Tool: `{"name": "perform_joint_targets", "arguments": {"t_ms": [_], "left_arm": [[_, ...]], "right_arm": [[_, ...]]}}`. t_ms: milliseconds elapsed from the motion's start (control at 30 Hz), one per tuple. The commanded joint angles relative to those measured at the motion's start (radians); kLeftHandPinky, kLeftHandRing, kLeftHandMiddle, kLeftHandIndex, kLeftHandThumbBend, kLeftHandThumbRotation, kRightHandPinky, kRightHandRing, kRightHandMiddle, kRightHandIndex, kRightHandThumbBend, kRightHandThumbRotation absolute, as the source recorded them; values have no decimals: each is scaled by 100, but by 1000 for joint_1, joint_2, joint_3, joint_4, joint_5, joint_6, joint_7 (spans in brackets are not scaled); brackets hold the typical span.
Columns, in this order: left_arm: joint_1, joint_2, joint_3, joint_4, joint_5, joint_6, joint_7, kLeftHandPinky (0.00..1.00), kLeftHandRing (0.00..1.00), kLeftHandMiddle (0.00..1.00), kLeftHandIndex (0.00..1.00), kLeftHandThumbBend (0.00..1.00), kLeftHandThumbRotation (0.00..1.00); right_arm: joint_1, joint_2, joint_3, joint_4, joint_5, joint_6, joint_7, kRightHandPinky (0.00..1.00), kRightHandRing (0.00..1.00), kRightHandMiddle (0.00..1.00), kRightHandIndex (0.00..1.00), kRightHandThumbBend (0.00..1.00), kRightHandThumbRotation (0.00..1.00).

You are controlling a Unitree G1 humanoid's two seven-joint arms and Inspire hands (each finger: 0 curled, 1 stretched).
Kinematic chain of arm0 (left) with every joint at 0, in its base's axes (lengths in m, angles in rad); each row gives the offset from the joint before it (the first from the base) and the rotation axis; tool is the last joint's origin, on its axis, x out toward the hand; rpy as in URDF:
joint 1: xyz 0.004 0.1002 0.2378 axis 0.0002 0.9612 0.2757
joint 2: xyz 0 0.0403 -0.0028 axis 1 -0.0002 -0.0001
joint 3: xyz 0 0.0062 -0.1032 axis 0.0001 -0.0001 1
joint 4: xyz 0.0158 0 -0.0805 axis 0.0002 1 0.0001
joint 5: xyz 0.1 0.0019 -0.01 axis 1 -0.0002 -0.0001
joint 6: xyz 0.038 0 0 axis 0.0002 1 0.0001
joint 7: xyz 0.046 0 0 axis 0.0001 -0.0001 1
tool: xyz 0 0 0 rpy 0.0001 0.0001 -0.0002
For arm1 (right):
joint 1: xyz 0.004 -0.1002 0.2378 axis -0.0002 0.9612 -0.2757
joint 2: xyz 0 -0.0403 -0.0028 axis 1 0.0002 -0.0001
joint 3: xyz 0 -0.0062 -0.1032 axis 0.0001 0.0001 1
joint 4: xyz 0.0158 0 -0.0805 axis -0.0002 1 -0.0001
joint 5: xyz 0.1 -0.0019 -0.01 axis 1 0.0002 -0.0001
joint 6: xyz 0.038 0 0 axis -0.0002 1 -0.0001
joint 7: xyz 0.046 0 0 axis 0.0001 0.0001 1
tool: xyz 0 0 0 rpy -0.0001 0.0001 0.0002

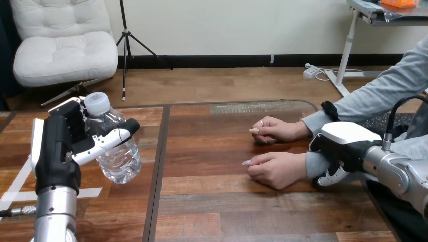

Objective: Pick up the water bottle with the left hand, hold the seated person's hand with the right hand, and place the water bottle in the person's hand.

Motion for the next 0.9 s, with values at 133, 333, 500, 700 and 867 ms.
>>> {"name": "perform_joint_targets", "arguments": {"t_ms": [133,333,500,700,867], "left_arm": [[-43,8,5,-35,-1,-35,2,27,34,39,39,69,0],[-43,7,6,-35,-3,-33,3,27,34,39,39,69,0],[-44,8,6,-31,-1,-39,3,27,34,39,39,69,0],[-43,8,5,-32,1,-44,3,27,34,39,39,69,0],[-43,8,4,-31,1,-46,3,27,33,39,39,69,0]], "right_arm": [[-54,10,-32,-3,28,-15,-54,27,32,40,41,57,8],[-50,7,-28,-1,27,-29,-85,23,29,36,38,60,3],[-53,10,-30,2,31,-21,-76,22,27,35,37,60,1],[-52,9,-31,2,37,-27,-78,22,27,34,37,60,0],[-52,8,-29,0,37,-25,-74,22,27,34,37,59,0]]}}
